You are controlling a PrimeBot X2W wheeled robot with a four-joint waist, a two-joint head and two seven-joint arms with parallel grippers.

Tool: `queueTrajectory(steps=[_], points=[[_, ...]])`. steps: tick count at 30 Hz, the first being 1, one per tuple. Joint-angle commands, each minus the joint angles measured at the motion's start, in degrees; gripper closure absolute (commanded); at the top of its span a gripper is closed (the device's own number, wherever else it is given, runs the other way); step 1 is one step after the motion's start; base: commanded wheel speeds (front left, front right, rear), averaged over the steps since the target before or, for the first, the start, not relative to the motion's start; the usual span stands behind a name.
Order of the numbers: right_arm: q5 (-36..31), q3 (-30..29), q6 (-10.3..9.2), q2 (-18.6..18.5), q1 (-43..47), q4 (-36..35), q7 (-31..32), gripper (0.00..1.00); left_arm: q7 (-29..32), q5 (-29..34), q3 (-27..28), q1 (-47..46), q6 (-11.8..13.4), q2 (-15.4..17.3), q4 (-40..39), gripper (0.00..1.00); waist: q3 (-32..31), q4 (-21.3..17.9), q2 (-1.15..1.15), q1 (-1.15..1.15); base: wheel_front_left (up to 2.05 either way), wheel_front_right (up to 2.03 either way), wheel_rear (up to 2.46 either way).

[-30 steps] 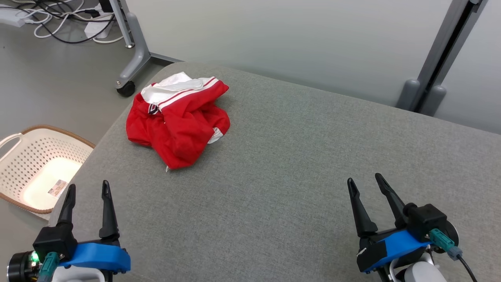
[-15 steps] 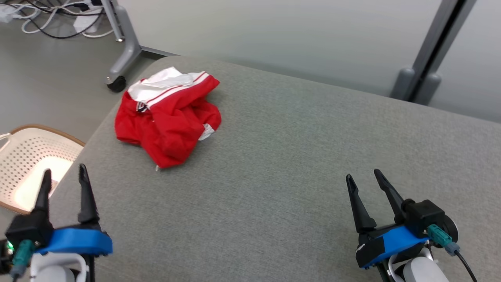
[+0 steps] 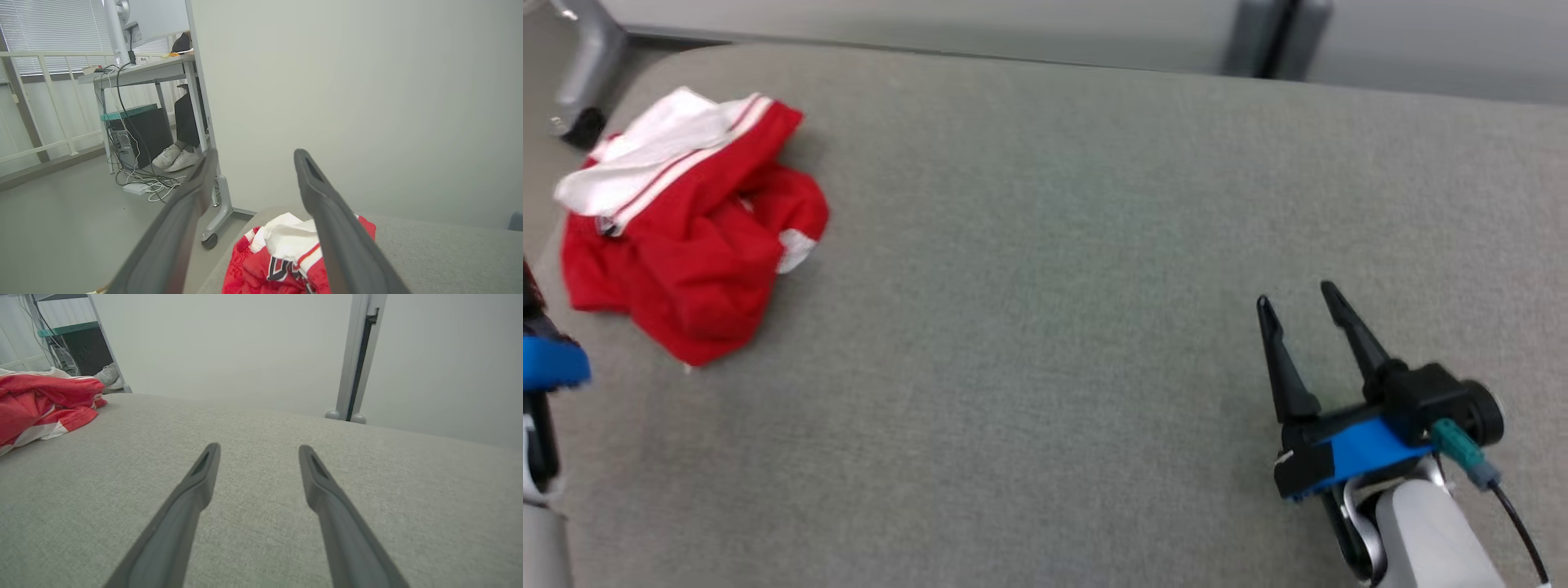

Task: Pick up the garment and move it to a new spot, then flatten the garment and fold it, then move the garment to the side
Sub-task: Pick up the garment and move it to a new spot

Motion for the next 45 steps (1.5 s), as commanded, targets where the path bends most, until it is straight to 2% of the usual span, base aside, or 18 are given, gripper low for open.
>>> queueTrajectory(steps=[1,5,11,15,21,28,34,35,37,45], points=[[-0.69,-0.71,0.01,-0.29,-1.03,-0.88,-0.21,0.0,-0.15,-0.72,0.11,-3.04,-0.48,1.69,1.29,0.0,1.79,-1.47,0.0,-0.01,0.0,0.0,0.0],[-1.22,-1.45,0.01,-0.26,-1.78,-3.0,-0.1,0.0,0.68,-1.79,-0.61,-7.28,-0.84,4.01,4.47,0.0,4.8,-3.92,0.0,-0.01,0.0,0.0,0.0],[-1.58,-1.72,0.01,-0.26,-2.51,-5.88,0.38,0.0,6.02,-4.72,-3.96,-12.8,-1.39,7.08,13.44,0.0,8.31,-6.31,0.0,-0.01,0.0,0.0,0.0],[-1.85,-2.45,0.01,-0.26,-2.15,-6.49,0.54,0.0,10.48,-7.12,-7.49,-14.53,-1.37,7.89,17.93,0.0,9.04,-6.47,0.0,-0.01,0.0,0.0,0.0],[-2.24,-2.96,0.01,-0.26,-1.6,-6.56,0.77,0.0,17.73,-14.45,-14.78,-14.5,-1.39,9.18,23.9,0.0,8.59,-6.0,0.0,-0.01,0.0,0.0,0.0],[-2.32,-2.16,0.01,-0.27,-1.58,-6.1,1.2,0.0,28.13,-24.07,-21.78,-11.67,-1.4,10.95,25.24,0.0,6.92,-5.4,0.0,-0.01,0.0,0.0,0.0],[-1.79,-1.32,0.01,-0.27,-1.61,-5.75,1.28,0.0,33.88,-29.26,-26.44,-10.32,-1.4,11.77,26.23,0.0,5.93,-6.07,0.0,-0.01,0.0,0.0,0.0],[-1.74,-1.31,0.01,-0.27,-1.53,-5.7,1.25,0.0,34.11,-30.1,-27.07,-10.14,-1.4,11.75,26.12,0.18,5.77,-6.21,0.0,-0.01,0.0,0.0,0.0],[-1.53,-1.25,0.01,-0.27,-1.48,-5.48,1.19,0.0,34.0,-30.94,-27.83,-9.96,-1.41,12.55,26.28,0.98,5.39,-6.56,0.0,-0.01,0.0,0.0,0.0],[-0.41,-1.44,0.01,-0.27,-1.26,-3.91,0.64,0.0,27.96,-32.0,-31.18,-11.77,-1.41,15.36,23.48,1.0,2.8,-7.01,0.0,-0.01,0.0,0.0,0.0]])
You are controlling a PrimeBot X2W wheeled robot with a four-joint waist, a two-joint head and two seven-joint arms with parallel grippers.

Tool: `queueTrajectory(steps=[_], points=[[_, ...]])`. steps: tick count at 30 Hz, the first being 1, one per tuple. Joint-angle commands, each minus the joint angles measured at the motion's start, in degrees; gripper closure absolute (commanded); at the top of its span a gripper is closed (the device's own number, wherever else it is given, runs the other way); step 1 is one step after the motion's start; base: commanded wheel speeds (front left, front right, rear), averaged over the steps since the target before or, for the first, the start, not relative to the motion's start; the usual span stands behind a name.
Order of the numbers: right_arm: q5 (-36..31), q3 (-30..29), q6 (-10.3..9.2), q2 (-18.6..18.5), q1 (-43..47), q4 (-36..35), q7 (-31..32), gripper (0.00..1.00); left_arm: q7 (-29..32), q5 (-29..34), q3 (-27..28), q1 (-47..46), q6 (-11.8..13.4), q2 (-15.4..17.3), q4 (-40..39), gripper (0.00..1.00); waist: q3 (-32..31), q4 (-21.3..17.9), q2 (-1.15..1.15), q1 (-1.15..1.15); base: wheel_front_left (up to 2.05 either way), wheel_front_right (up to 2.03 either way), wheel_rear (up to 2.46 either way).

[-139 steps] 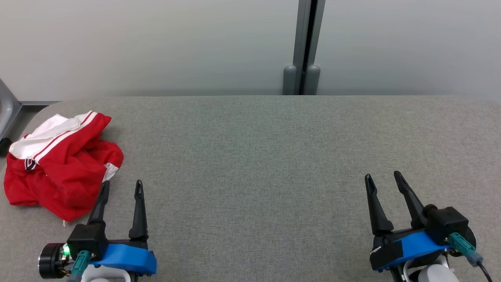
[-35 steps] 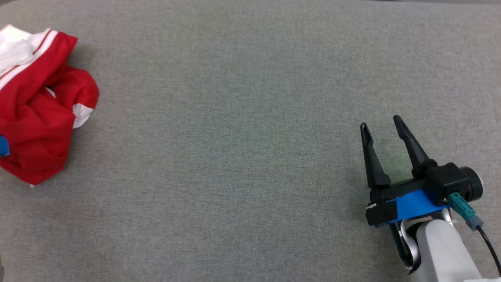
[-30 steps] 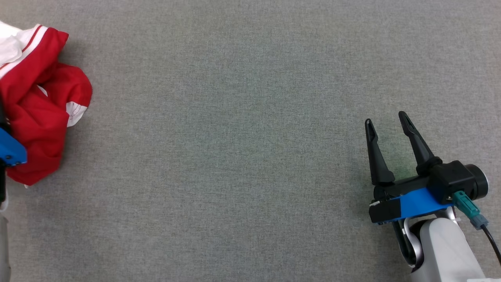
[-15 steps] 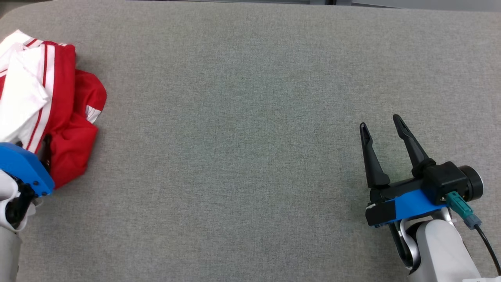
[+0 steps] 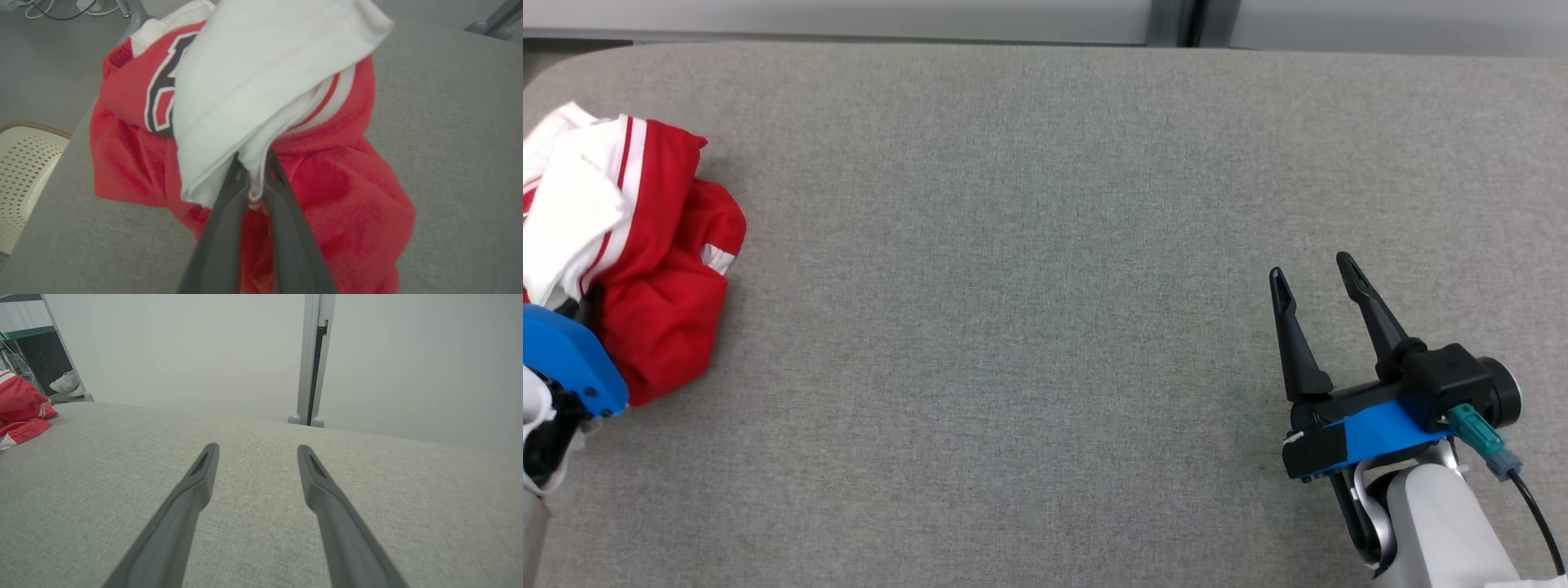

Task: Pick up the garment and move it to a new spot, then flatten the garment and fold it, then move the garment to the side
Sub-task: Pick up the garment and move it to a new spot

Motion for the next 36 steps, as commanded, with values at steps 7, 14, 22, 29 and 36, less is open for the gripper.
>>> queueTrajectory(steps=[7,14,22,29,36], points=[[2.4,0.97,0.01,-0.24,0.95,1.48,-0.96,0.0,-9.87,3.09,-0.66,-3.36,0.47,3.69,-4.69,1.0,-3.71,-0.63,0.0,0.0,0.0,0.0,0.0],[4.76,1.72,0.01,-0.23,1.58,2.83,-1.2,0.0,-14.32,6.41,-0.48,-6.06,3.15,5.55,-12.06,1.0,-6.88,-2.68,0.0,0.0,0.0,0.0,0.0],[7.41,2.28,0.01,-0.23,2.02,1.87,-1.28,0.0,-15.02,8.11,-0.77,-9.46,4.4,6.0,-24.72,1.0,-8.11,-7.99,0.0,0.0,0.0,0.0,0.0],[10.19,3.7,0.01,-0.22,2.18,0.82,-1.28,0.0,-13.17,10.02,-2.86,-13.64,5.11,4.98,-34.53,1.0,-7.83,-14.54,0.0,0.0,0.0,0.0,0.0],[12.69,5.68,0.01,-0.22,2.08,-0.04,-1.26,0.0,-12.17,11.27,-6.43,-17.02,4.6,1.45,-37.42,1.0,-6.73,-20.6,0.0,0.0,0.0,0.0,0.0]])
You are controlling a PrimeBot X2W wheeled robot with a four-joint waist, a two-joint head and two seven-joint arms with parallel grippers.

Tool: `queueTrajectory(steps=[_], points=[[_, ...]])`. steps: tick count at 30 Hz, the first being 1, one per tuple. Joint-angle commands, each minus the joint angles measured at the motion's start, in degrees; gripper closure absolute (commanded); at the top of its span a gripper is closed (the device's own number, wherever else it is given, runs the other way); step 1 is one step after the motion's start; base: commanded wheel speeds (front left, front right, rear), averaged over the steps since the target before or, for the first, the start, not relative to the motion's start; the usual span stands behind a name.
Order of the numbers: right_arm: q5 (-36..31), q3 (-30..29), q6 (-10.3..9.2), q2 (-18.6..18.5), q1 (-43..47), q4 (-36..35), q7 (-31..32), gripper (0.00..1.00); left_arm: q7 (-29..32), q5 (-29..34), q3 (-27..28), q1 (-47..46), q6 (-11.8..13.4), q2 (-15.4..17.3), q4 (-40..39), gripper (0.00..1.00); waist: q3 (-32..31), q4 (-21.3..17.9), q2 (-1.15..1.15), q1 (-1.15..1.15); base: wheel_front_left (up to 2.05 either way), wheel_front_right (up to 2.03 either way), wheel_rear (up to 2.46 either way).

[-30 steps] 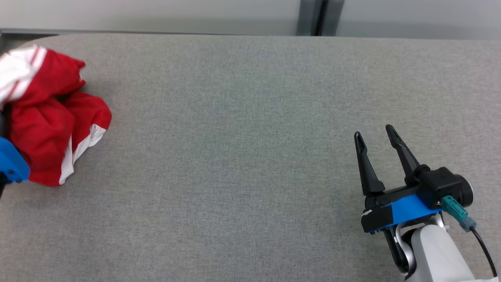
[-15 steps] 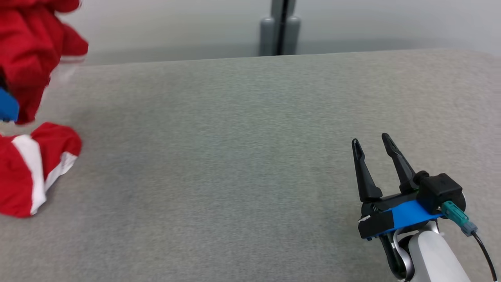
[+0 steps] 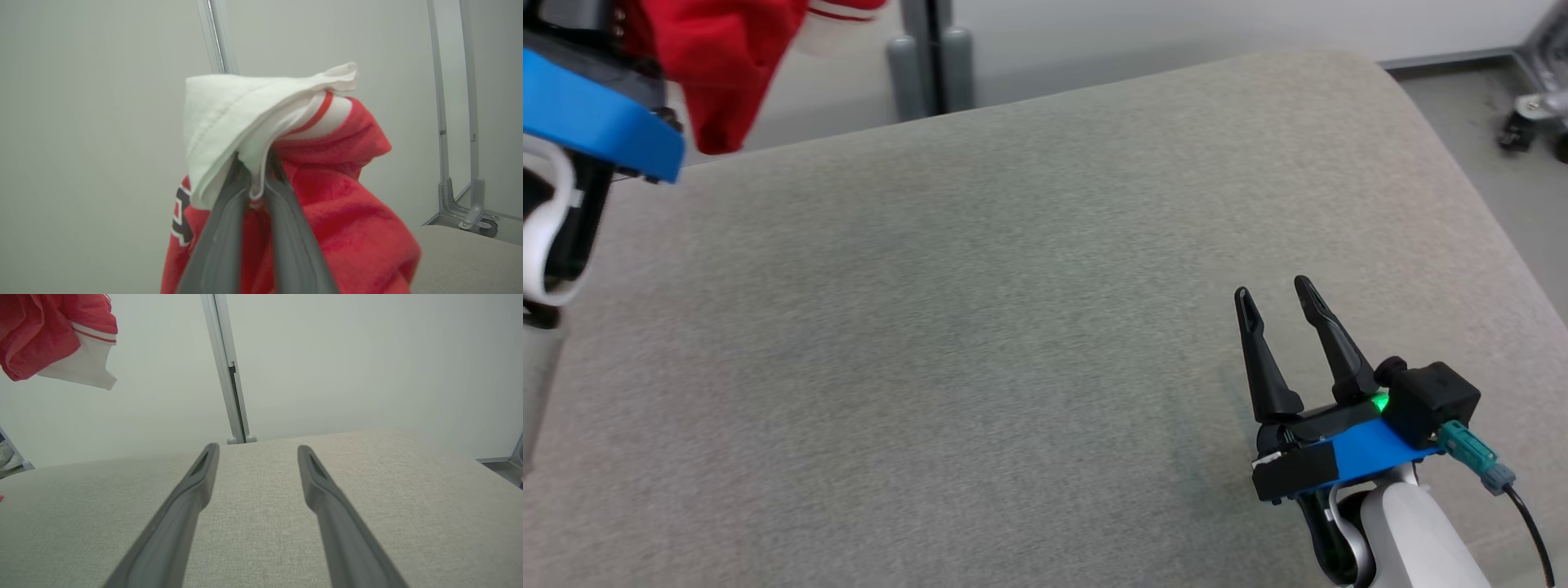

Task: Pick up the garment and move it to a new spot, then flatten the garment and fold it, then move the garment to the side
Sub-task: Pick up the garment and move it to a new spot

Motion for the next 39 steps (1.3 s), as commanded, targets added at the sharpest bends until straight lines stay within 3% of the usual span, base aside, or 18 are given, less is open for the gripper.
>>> queueTrajectory(steps=[1,10,24,25,26,32,39], points=[[0.93,0.25,0.01,-0.22,0.51,-0.57,-0.24,0.0,-0.28,0.44,-0.89,-0.69,-0.06,-0.7,0.11,1.0,-0.25,-1.99,0.0,0.0,0.0,0.0,0.0],[1.72,0.09,0.01,-0.21,0.62,-1.16,-0.24,0.0,-3.31,0.86,-6.23,5.31,-0.59,-5.51,5.08,1.0,1.62,-3.72,0.0,0.0,0.0,0.0,0.0],[-0.18,-0.52,0.01,-0.21,-0.1,-1.03,-0.23,0.0,-9.79,0.83,-15.73,17.52,-2.26,-14.52,18.47,1.0,1.94,-0.22,0.0,0.0,0.0,0.0,0.0],[-0.2,-0.51,0.01,-0.21,-0.19,-0.88,-0.23,0.0,-10.4,0.68,-16.14,18.06,-2.47,-15.32,19.64,0.78,1.84,0.03,0.0,0.0,0.0,0.0,0.0],[-0.27,-0.55,0.01,-0.23,-0.24,-0.73,-0.23,0.0,-11.07,0.72,-16.62,18.23,-2.61,-15.99,20.64,0.0,1.68,0.34,0.0,0.0,0.0,0.0,0.0],[-0.9,-0.53,0.01,-0.21,0.65,0.09,-0.23,0.0,-15.04,1.19,-18.32,18.02,-3.23,-19.79,21.96,0.0,-0.25,2.36,0.0,0.0,0.0,0.0,0.0],[-1.67,-1.09,0.01,-0.22,1.63,0.9,-0.23,0.0,-16.86,3.06,-15.49,18.62,-1.15,-19.9,15.16,0.0,-2.75,5.04,0.0,0.0,0.0,0.0,0.0]])
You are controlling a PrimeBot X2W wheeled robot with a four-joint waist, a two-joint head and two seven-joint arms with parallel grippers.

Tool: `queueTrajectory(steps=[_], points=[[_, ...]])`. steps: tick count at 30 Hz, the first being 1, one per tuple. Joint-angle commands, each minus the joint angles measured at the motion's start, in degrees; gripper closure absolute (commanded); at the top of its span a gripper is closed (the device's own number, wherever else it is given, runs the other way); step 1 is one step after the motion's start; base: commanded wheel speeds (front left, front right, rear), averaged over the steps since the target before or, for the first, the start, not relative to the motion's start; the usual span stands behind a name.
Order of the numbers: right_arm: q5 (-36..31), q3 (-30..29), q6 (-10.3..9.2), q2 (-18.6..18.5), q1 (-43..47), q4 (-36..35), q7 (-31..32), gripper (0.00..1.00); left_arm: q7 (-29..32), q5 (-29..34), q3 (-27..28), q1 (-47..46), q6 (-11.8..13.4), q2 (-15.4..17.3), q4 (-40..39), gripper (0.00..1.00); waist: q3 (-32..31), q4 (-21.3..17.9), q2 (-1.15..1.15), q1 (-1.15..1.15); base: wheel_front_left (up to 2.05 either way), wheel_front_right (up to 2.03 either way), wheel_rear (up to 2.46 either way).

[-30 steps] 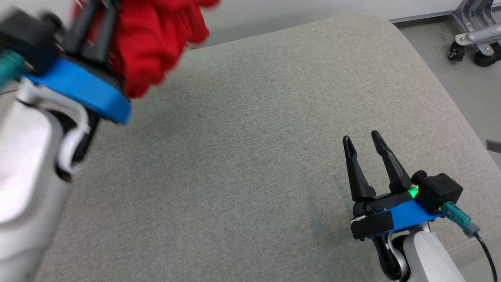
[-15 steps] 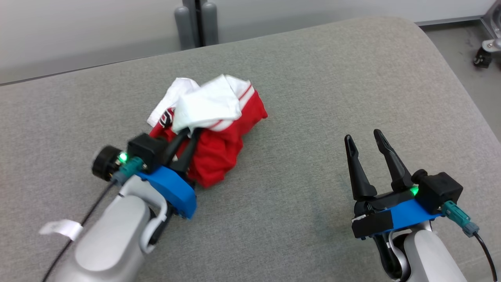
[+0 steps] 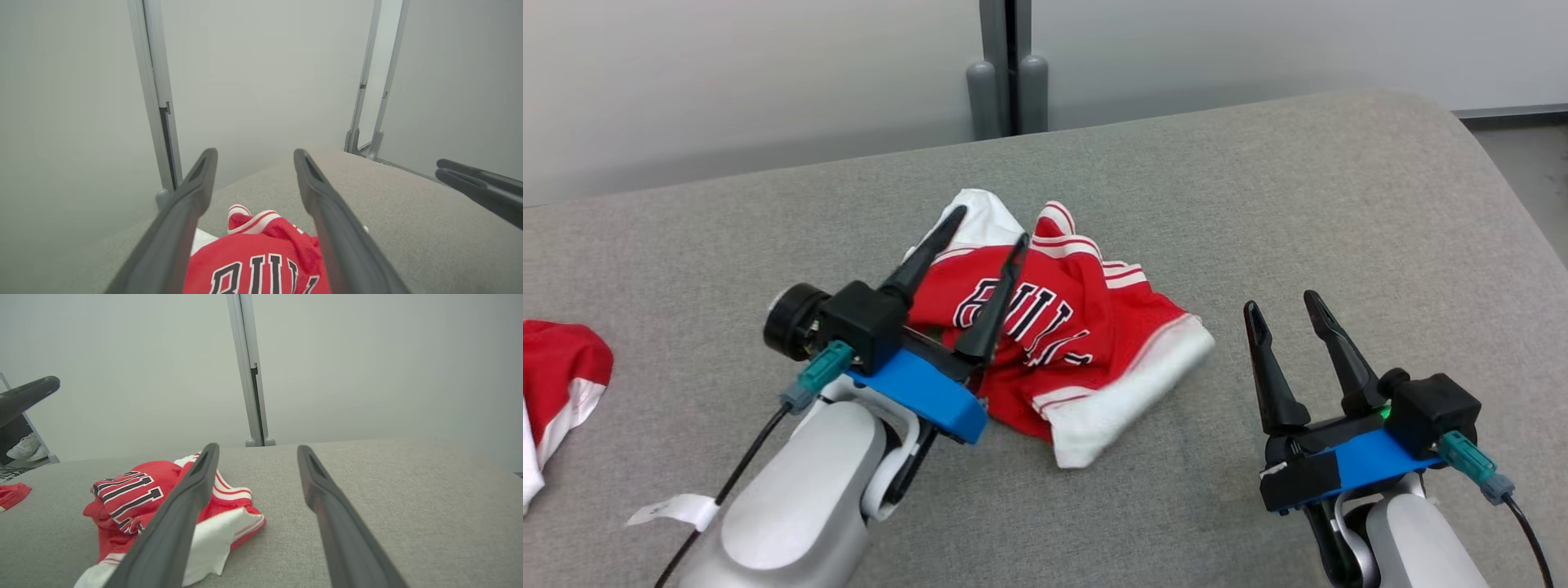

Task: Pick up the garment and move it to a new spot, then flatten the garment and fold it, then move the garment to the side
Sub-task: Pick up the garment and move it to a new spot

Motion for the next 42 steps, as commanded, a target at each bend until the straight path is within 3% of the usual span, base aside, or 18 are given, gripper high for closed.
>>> queueTrajectory(steps=[1,8,17,27,42], points=[[-0.47,-0.15,0.01,-0.22,0.66,0.22,-0.23,0.0,-0.33,0.47,1.53,0.88,1.06,0.99,-0.96,0.0,-0.31,0.62,0.0,0.0,0.0,0.0,0.0],[-1.34,-1.22,0.01,-0.22,1.16,0.69,-0.24,0.0,-0.4,1.4,11.39,6.66,5.18,3.79,-5.53,0.0,-1.96,3.82,0.0,0.0,0.0,0.0,0.0],[-2.19,-2.8,0.01,-0.23,1.98,1.4,-0.24,0.0,-0.39,4.43,24.02,17.27,6.7,4.0,-9.26,0.0,-4.33,8.22,0.0,0.0,0.0,0.0,0.0],[-2.59,-3.29,0.01,-0.22,2.54,2.22,-0.24,0.0,-0.4,8.59,32.43,26.45,5.58,1.17,-9.68,0.0,-6.07,11.18,0.0,0.0,0.0,0.0,0.0],[-3.69,-4.58,0.01,-0.22,4.26,3.86,-0.24,0.0,-0.4,13.56,38.08,30.7,2.65,-3.94,-9.34,0.0,-7.17,11.42,0.0,0.0,0.0,0.0,0.0]])
